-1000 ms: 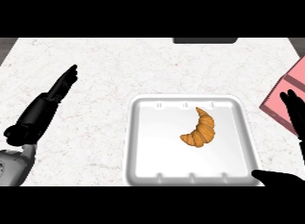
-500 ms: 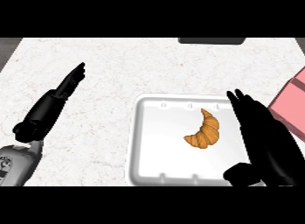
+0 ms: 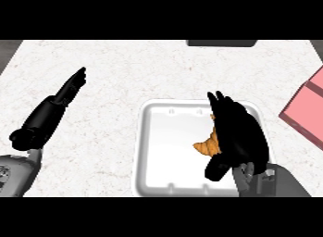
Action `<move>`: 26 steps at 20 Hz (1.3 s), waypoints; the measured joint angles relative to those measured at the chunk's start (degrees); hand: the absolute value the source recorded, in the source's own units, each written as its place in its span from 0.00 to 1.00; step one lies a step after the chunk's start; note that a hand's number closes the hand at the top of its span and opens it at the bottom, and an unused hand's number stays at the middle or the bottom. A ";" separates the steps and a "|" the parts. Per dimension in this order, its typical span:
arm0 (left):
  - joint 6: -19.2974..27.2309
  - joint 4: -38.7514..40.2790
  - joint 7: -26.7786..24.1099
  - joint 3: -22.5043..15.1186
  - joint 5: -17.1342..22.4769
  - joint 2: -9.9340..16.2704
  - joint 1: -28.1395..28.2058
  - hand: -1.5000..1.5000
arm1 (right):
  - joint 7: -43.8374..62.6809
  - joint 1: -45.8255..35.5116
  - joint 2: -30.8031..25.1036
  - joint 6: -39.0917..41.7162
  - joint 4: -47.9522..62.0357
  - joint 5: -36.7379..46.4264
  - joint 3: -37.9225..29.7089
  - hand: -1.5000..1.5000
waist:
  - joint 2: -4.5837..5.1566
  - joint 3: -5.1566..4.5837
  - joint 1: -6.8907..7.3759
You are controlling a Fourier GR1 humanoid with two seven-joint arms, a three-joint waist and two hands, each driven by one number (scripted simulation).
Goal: Pick the croissant from the tray and place it in the cardboard box
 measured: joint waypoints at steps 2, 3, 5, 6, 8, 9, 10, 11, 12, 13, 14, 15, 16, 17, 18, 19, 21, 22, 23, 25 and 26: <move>-0.05 -0.22 0.47 0.37 -0.14 0.07 -0.26 0.50 | 0.38 -0.86 2.25 0.34 2.60 0.63 0.04 0.00 | -0.03 0.03 -0.13; -0.36 -0.13 0.30 0.73 0.01 0.28 -0.07 0.50 | 0.67 -1.10 3.45 0.44 3.59 1.26 0.46 0.00 | -0.04 0.04 -0.19; -0.23 0.50 -0.24 0.71 -0.50 -0.20 0.01 0.50 | 0.50 -1.62 4.43 0.81 5.89 2.54 0.21 0.00 | -0.03 0.05 -0.41; -0.19 -0.06 -0.40 0.58 -0.64 -0.33 0.69 0.50 | 0.44 -0.70 4.47 0.91 6.12 3.59 0.82 0.00 | -0.10 0.06 -0.49; 0.36 -0.01 0.24 0.44 -1.35 -0.97 0.05 0.50 | 0.47 -1.42 5.66 1.09 7.92 5.50 0.73 0.00 | -0.08 0.09 -0.65; 0.45 0.16 0.51 0.32 -1.58 -1.36 -0.29 0.50 | 0.42 -1.34 6.09 1.16 8.37 6.44 0.73 0.00 | -0.08 0.09 -0.76; -0.11 0.16 0.77 0.86 -1.19 -1.03 -0.50 0.50 | 0.20 -1.52 6.43 1.35 9.10 7.06 0.25 0.00 | -0.08 0.10 -0.77; 0.21 0.34 0.22 0.64 -1.86 -1.46 -0.18 0.50 | 0.07 -1.28 7.08 1.34 9.61 8.01 0.37 0.00 | -0.08 0.11 -0.81; 0.14 0.02 0.38 0.65 -1.90 -1.66 0.06 0.50 | -0.18 -1.36 7.49 1.47 10.31 8.70 -0.02 0.00 | -0.08 0.12 -0.79; -0.21 0.67 0.02 1.10 -1.84 -1.64 -0.15 0.50 | -0.34 -1.17 7.93 1.77 10.16 9.21 -0.18 0.00 | -0.08 0.12 -0.88; -0.12 0.98 0.07 1.19 -2.07 -1.91 -0.44 0.50 | -0.54 -1.02 8.32 2.06 10.63 9.86 -0.21 0.00 | -0.08 0.12 -0.94; -0.37 0.95 0.07 1.55 -2.00 -1.77 -0.25 0.50 | -1.19 -0.10 7.98 2.17 11.19 10.53 -0.34 0.00 | -0.08 0.12 -0.93; -0.20 1.33 0.34 1.49 -2.41 -2.14 -0.91 0.50 | -1.45 -0.16 8.41 2.31 12.06 11.20 -0.60 0.00 | -0.05 0.13 -0.99; -0.50 0.95 0.04 1.58 -2.34 -2.09 -0.16 0.50 | -1.74 -0.51 8.83 2.40 13.43 11.78 -1.26 0.00 | -0.05 0.14 -0.83; -0.61 0.74 -0.25 1.78 -2.48 -1.97 0.18 0.50 | -1.80 -0.86 9.58 2.61 14.29 12.52 -1.47 0.00 | -0.05 0.14 -0.76; -0.70 0.85 -0.48 1.95 -2.57 -2.06 0.35 0.50 | -2.08 -0.87 9.95 2.88 14.87 13.15 -1.81 0.00 | -0.05 0.13 -0.77; -0.99 0.93 -1.30 2.16 -2.96 -2.11 1.01 0.50 | -2.76 -0.27 10.10 3.60 14.94 14.14 -2.67 0.00 | -0.07 0.13 -0.86; -1.48 0.86 -1.53 2.53 -2.74 -1.89 1.26 0.50 | -3.35 0.00 10.05 3.84 15.77 14.57 -3.30 0.00 | -0.07 0.13 -0.83; -1.44 0.58 -1.63 2.61 -3.02 -2.01 1.68 0.50 | -3.93 0.30 9.99 4.02 16.30 15.11 -3.81 0.00 | -0.06 0.14 -0.82; -1.57 -0.30 -0.91 2.64 -3.39 -2.39 2.00 0.50 | -4.84 1.17 9.86 4.41 16.17 16.18 -4.72 0.00 | -0.08 0.15 -0.86; -1.66 -0.40 -0.20 2.58 -3.54 -2.85 1.49 0.50 | -5.26 1.52 10.30 4.21 17.07 16.97 -4.79 0.00 | -0.07 0.15 -0.87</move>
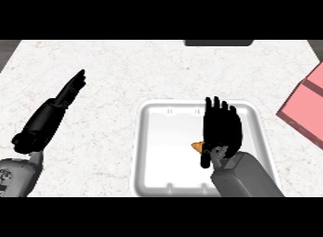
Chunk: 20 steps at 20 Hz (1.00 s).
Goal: Pick the croissant from the tray and place it in the cardboard box
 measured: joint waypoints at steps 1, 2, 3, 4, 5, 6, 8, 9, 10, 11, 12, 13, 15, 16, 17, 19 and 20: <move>-0.08 -0.22 -0.32 0.21 -0.35 -0.23 0.56 0.50 | -0.39 0.42 0.32 0.15 -0.51 0.38 -0.46 0.00 | 0.01 0.02 -0.01; -0.52 0.69 -0.52 0.73 -0.41 -0.43 -0.15 0.50 | -0.94 0.50 0.73 0.21 0.04 0.77 -0.93 0.00 | 0.02 0.01 -0.04; -0.55 0.17 -0.03 0.75 -0.70 -0.77 -0.16 0.50 | -0.95 1.19 1.18 -0.19 0.30 1.37 -0.37 0.00 | 0.02 0.01 -0.02; -0.98 1.15 -0.62 1.32 -0.81 -0.74 -0.44 0.50 | -1.24 1.38 1.54 -0.23 0.68 1.65 -0.74 0.00 | 0.04 0.01 -0.04; -1.01 0.21 0.01 1.26 -1.17 -1.05 -0.15 0.50 | -1.67 1.83 1.83 -0.24 0.89 2.08 -1.05 0.00 | 0.03 0.01 -0.01; -1.27 0.36 -0.01 1.52 -1.34 -1.33 -0.23 0.50 | -2.11 2.14 2.08 -0.43 1.41 2.54 -1.50 0.00 | 0.03 0.02 -0.02; -1.92 0.26 0.05 2.18 -1.41 -1.58 -0.29 0.50 | -2.35 0.64 2.42 -1.06 3.92 2.21 -2.32 0.00 | 0.06 0.01 0.10; -1.80 0.59 0.00 2.09 -1.95 -2.10 -0.56 0.50 | -2.28 1.06 2.54 -1.47 4.30 2.55 -2.04 0.00 | 0.06 0.02 0.06; -1.61 0.11 -0.10 1.93 -2.35 -2.48 0.18 0.50 | -2.54 1.48 2.36 -1.52 4.56 3.16 -2.29 0.00 | 0.05 0.02 0.07; -1.84 0.37 -0.30 2.13 -2.56 -2.56 0.18 0.50 | -2.57 1.06 2.45 -1.45 5.21 3.38 -2.59 0.00 | 0.06 0.02 0.07; -2.05 0.85 -0.66 2.42 -2.70 -2.68 0.00 0.50 | -3.01 1.33 2.08 -1.52 5.78 3.91 -3.07 0.00 | 0.06 0.01 0.04; -2.39 0.91 -0.43 2.71 -2.72 -2.70 -0.17 0.50 | -2.98 1.32 2.23 -1.63 6.11 4.39 -3.27 0.00 | 0.06 0.02 0.03; -2.99 0.10 0.47 3.08 -2.67 -2.90 -0.36 0.50 | -3.16 1.81 2.44 -2.09 7.20 5.44 -3.67 0.00 | 0.05 0.02 0.04; -3.11 -0.06 0.69 3.32 -2.87 -3.14 -0.54 0.50 | -3.33 1.41 2.55 -2.06 7.64 5.54 -4.25 0.00 | 0.06 0.02 0.05; -3.20 -0.59 0.96 3.36 -3.15 -3.44 -0.26 0.50 | -3.45 1.89 2.66 -2.40 7.96 5.92 -4.32 0.00 | 0.04 0.02 0.06; -3.88 -0.04 0.90 4.27 -3.29 -3.55 -0.67 0.50 | -4.88 2.57 2.45 -3.53 9.35 6.42 -5.48 0.00 | 0.06 0.02 0.02; -4.28 0.29 0.38 4.71 -3.44 -3.69 -0.50 0.50 | -5.11 2.57 2.59 -3.68 9.95 6.46 -5.84 0.00 | 0.06 0.02 0.02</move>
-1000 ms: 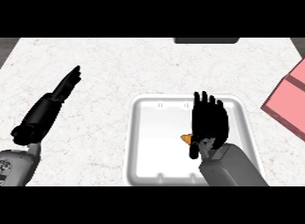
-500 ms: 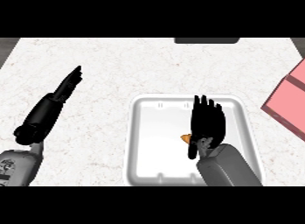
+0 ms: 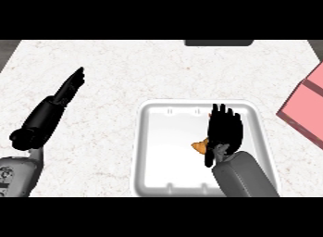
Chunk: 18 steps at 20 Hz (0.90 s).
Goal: Pick the croissant from the tray and place it in the cardboard box
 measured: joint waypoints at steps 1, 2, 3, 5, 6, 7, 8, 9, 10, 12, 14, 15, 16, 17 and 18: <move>-0.47 -0.30 -0.32 0.33 -0.04 0.02 0.61 0.50 | -0.54 1.12 -0.04 -0.68 0.07 0.36 0.01 0.00 | -0.01 -0.01 0.00; -0.56 -0.89 0.19 0.37 -0.60 -0.26 0.77 0.50 | -1.05 1.00 0.11 -1.02 1.00 0.33 -0.22 1.00 | -0.01 0.00 0.02; -0.75 -1.20 0.44 0.63 -0.95 -0.71 0.84 0.50 | -1.61 1.39 0.09 -0.76 0.56 0.50 -0.24 1.00 | -0.02 -0.01 0.01; -0.99 -1.17 1.11 0.86 -1.46 -1.28 0.16 0.50 | -3.53 1.24 0.02 -1.35 1.08 1.18 0.34 1.00 | -0.10 -0.06 -0.01; -1.48 -1.48 1.30 1.14 -1.33 -1.19 0.18 0.50 | -5.32 0.99 -0.82 -2.24 1.59 1.41 0.21 1.00 | -0.15 -0.08 0.03; -1.52 -0.77 0.76 1.24 -1.67 -1.49 0.03 0.50 | -5.92 0.67 -0.89 -2.60 1.79 2.08 0.69 1.00 | -0.17 -0.11 -0.01; -1.81 -0.54 1.15 1.62 -1.50 -1.54 -0.54 0.50 | -7.15 1.12 -1.60 -3.57 1.73 2.71 1.17 1.00 | -0.22 -0.14 -0.02; -1.87 -1.02 0.68 1.68 -1.76 -1.58 0.34 0.50 | -8.38 0.90 -2.27 -4.47 2.14 3.16 1.12 1.00 | -0.23 -0.12 0.05; -1.47 -1.47 0.70 1.18 -2.45 -2.13 0.81 0.50 | -9.47 0.42 -2.41 -6.25 3.57 3.83 1.11 1.00 | -0.32 -0.18 0.10; -1.13 -0.90 0.65 1.16 -3.16 -2.99 0.49 0.50 | -10.26 0.23 -2.86 -6.66 3.15 5.12 1.75 1.00 | -0.31 -0.17 0.04; -2.31 -0.58 0.05 2.11 -2.80 -2.44 0.69 0.50 | -11.46 -0.67 -3.04 -7.62 4.09 6.25 1.88 1.00 | -0.32 -0.18 0.05; -2.16 -1.06 0.23 1.88 -3.26 -2.80 0.97 0.50 | -11.51 -1.08 -2.73 -7.71 4.07 6.98 2.30 1.00 | -0.30 -0.17 0.06; -2.17 -0.63 0.24 1.97 -3.39 -3.03 0.59 0.50 | -11.28 -1.25 -2.52 -7.84 3.46 7.94 3.04 1.00 | -0.27 -0.15 0.01; -2.62 -1.39 0.57 2.27 -3.05 -2.74 0.79 0.50 | -13.17 -0.94 -3.29 -8.76 3.09 7.93 3.38 1.00 | -0.26 -0.14 0.06; -2.58 -1.57 0.83 2.21 -3.17 -2.83 0.61 0.50 | -15.38 -0.37 -3.56 -9.46 2.19 7.57 4.36 1.00 | -0.26 -0.12 0.01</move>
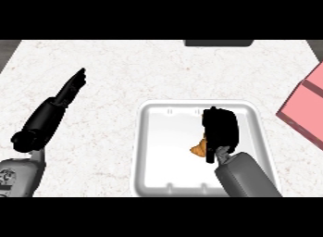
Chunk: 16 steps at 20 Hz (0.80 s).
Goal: Pick the croissant from the tray and place it in the cardboard box
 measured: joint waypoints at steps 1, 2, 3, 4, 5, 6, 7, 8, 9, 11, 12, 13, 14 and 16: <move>0.02 -0.14 0.25 0.13 0.11 -0.05 -0.02 0.50 | -3.03 0.81 -0.70 -0.67 -1.13 -0.84 0.90 1.00 | -0.01 0.02 -0.05; 0.05 -0.04 0.01 0.19 0.14 -0.14 0.32 0.50 | -6.77 1.42 -1.71 -1.65 -2.04 -2.07 1.44 1.00 | 0.03 0.05 -0.04; -0.13 -0.42 0.14 0.20 0.35 -0.13 0.60 0.50 | -10.38 2.12 -2.41 -2.21 -3.19 -3.26 2.41 1.00 | 0.01 0.07 0.02; -0.19 -0.53 0.13 0.21 0.37 -0.10 0.77 0.50 | -14.19 2.36 -3.09 -2.36 -4.61 -4.82 3.21 1.00 | 0.01 0.10 0.03; -0.24 -0.60 0.03 0.21 0.40 -0.12 0.97 0.50 | -18.11 2.49 -4.32 -2.67 -5.95 -6.41 3.41 1.00 | 0.04 0.13 0.00; 0.00 -0.61 -0.03 0.23 0.14 -0.17 0.95 0.50 | -21.66 3.44 -5.73 -3.51 -7.67 -7.52 3.87 1.00 | 0.03 0.14 -0.22; 0.31 -0.26 -0.39 0.18 -0.20 -0.38 1.10 0.50 | -24.58 4.29 -7.00 -4.32 -9.67 -8.37 4.19 1.00 | 0.04 0.15 -0.44; 0.16 -0.31 -0.47 0.39 -0.17 -0.15 1.12 0.50 | -27.34 4.39 -8.31 -4.96 -11.12 -9.48 3.60 1.00 | 0.06 0.15 -0.44; -0.03 -0.14 -0.73 0.71 -0.10 0.11 1.13 0.50 | -29.36 5.11 -9.77 -5.16 -13.65 -10.00 3.62 1.00 | 0.04 0.15 -0.58; -0.72 -0.88 0.05 1.27 0.51 0.64 1.09 0.50 | -32.72 5.98 -13.23 -5.19 -18.53 -10.77 2.66 1.00 | -0.02 0.14 -0.69; -0.82 -0.67 0.58 1.57 0.76 0.61 0.38 0.50 | -33.94 6.30 -14.39 -5.55 -20.45 -10.87 2.12 1.00 | 0.00 0.14 -0.72; -0.88 -0.79 0.64 1.44 0.64 0.50 0.55 0.50 | -33.85 6.37 -14.99 -4.76 -23.43 -11.18 1.60 1.00 | 0.00 0.14 -0.76; -1.04 -1.20 0.89 1.52 0.75 0.52 0.89 0.50 | -34.21 7.23 -16.36 -3.73 -26.74 -12.15 0.45 1.00 | -0.03 0.12 -0.80; -0.93 -0.89 -0.06 1.47 0.30 0.27 1.57 0.50 | -33.92 7.90 -18.00 -1.99 -31.91 -14.17 -2.77 1.00 | -0.02 0.11 -0.86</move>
